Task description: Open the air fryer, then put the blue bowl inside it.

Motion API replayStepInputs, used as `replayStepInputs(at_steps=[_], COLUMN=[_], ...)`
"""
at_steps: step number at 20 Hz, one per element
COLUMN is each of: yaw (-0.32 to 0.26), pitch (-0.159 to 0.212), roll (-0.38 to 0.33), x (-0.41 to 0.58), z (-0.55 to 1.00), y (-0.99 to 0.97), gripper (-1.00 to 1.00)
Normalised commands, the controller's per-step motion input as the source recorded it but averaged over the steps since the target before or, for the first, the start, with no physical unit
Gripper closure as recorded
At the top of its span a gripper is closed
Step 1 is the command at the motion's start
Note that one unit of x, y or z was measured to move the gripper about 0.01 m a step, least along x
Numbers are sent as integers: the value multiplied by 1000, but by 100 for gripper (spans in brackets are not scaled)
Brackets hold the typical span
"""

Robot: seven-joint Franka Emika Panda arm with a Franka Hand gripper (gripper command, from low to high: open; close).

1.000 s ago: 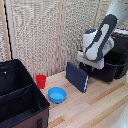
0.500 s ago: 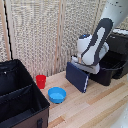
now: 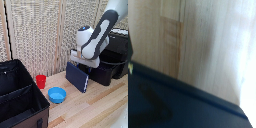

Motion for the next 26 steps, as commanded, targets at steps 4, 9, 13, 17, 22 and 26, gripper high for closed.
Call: replayStepInputs(at_steps=[4, 9, 13, 17, 22, 26], yaw=[-71, -34, -3, 0, 3, 21], pitch=[23, 99, 153, 175, 160, 162], roll=[7, 125, 213, 263, 245, 237], x=[76, 82, 109, 141, 71, 71], z=[822, 653, 387, 232, 118, 31], y=[306, 411, 516, 552, 578, 575], gripper=[-100, -100, -100, -100, -100, -100])
